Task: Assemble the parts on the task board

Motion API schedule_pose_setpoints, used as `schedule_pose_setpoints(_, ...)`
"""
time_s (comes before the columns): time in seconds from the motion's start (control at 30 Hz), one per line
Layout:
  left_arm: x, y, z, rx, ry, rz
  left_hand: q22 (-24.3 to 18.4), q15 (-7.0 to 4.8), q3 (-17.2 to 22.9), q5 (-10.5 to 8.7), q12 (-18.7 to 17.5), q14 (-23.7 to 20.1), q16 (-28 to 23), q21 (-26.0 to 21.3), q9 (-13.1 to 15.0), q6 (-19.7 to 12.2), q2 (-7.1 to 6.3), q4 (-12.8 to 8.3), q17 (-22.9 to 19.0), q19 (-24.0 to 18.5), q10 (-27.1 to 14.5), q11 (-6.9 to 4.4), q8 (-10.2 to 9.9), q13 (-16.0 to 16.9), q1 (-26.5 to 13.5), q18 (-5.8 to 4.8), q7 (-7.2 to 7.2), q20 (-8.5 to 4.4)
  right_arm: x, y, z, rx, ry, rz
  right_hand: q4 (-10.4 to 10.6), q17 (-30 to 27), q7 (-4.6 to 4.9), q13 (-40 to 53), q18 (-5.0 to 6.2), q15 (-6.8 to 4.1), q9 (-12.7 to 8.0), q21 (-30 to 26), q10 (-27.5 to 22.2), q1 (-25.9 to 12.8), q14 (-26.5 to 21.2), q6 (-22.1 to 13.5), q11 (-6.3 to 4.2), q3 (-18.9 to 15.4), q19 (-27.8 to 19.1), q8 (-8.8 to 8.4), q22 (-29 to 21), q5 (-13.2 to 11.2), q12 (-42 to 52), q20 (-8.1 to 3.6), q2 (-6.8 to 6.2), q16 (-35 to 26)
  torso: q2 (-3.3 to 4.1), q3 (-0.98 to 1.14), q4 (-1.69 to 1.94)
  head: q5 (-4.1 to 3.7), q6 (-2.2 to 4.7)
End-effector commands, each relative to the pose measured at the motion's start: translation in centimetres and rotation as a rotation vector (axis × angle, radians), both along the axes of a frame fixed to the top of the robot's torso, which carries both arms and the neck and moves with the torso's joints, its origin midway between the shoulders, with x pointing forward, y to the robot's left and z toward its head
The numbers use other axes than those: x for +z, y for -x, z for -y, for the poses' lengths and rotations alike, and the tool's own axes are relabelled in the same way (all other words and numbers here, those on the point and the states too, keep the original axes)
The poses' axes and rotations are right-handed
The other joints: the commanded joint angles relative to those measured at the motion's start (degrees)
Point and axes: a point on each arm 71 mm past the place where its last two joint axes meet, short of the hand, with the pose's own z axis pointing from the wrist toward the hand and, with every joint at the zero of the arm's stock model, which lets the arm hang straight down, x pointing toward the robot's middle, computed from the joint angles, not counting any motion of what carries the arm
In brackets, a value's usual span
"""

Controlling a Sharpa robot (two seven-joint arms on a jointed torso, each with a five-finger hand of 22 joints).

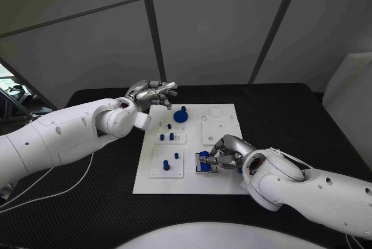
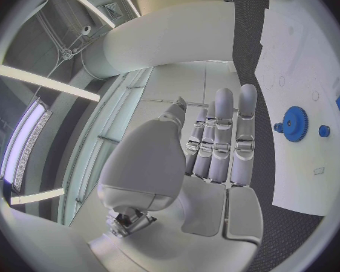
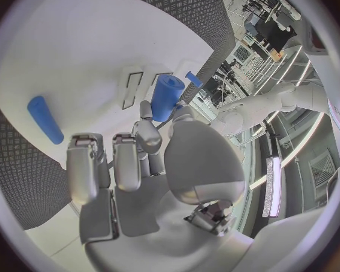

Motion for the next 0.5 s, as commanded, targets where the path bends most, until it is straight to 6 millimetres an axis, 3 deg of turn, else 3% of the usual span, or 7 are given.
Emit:
schedule_pose_setpoints(0.03, 0.20, -0.03, 0.14, -0.001, 0.008, 0.006, -0.08, 0.39, -0.21, 0.09, 0.25, -0.20, -0.22, -0.26, -0.01, -0.43, 0.49, 0.28, -0.10, 0.18, -0.45, 0.04, 0.25, 0.06, -0.05, 2.35, 0.01, 0.20, -0.08, -0.12, -0.35, 0.036, 0.038, 0.001, 0.00, -0.05, -0.12, -0.51, -1.05, -0.37, 0.30, 0.06, -0.29, -0.71, 3.36, 0.48, -0.30, -0.69, 3.94, 0.46, 13.07, -1.36, -0.84, -0.36, 0.28, -0.09, 0.02, 0.02, -0.15, 0.36, 0.00)
schedule_pose_setpoints(0.27, 0.20, -0.02, 0.27, -0.005, 0.009, 0.005, -0.08, 0.39, -0.21, 0.09, 0.25, -0.20, -0.22, -0.26, -0.01, -0.43, 0.49, 0.28, -0.10, 0.18, -0.45, 0.04, 0.25, 0.06, -0.05, 2.35, 0.01, 0.20, -0.37, -0.51, -0.42, 0.026, 0.072, 0.005, 0.06, -0.41, -0.14, -0.92, -0.99, -0.41, 0.86, -0.12, -0.54, -1.59, 3.28, 0.33, -0.32, -1.70, 3.75, 0.58, 12.89, -3.20, -1.81, -0.43, 0.43, -0.32, -0.06, 0.03, -0.17, 0.68, -0.07)
schedule_pose_setpoints(0.5, 0.18, -0.03, 0.21, -0.005, 0.008, 0.003, -0.08, 0.39, -0.21, 0.09, 0.25, -0.20, -0.22, -0.26, -0.01, -0.43, 0.49, 0.28, -0.10, 0.18, -0.45, 0.04, 0.25, 0.06, -0.05, 2.35, 0.01, 0.20, -0.27, -0.67, -0.50, 0.014, 0.076, 0.029, 0.18, -1.22, 0.03, -1.82, -0.82, -0.29, 2.09, -0.63, -1.13, -6.60, 3.13, -0.31, -0.21, -3.68, 3.26, 0.68, 12.41, -14.40, -4.00, -0.37, -0.68, -0.85, -0.08, 0.06, -0.16, 0.76, -0.16)
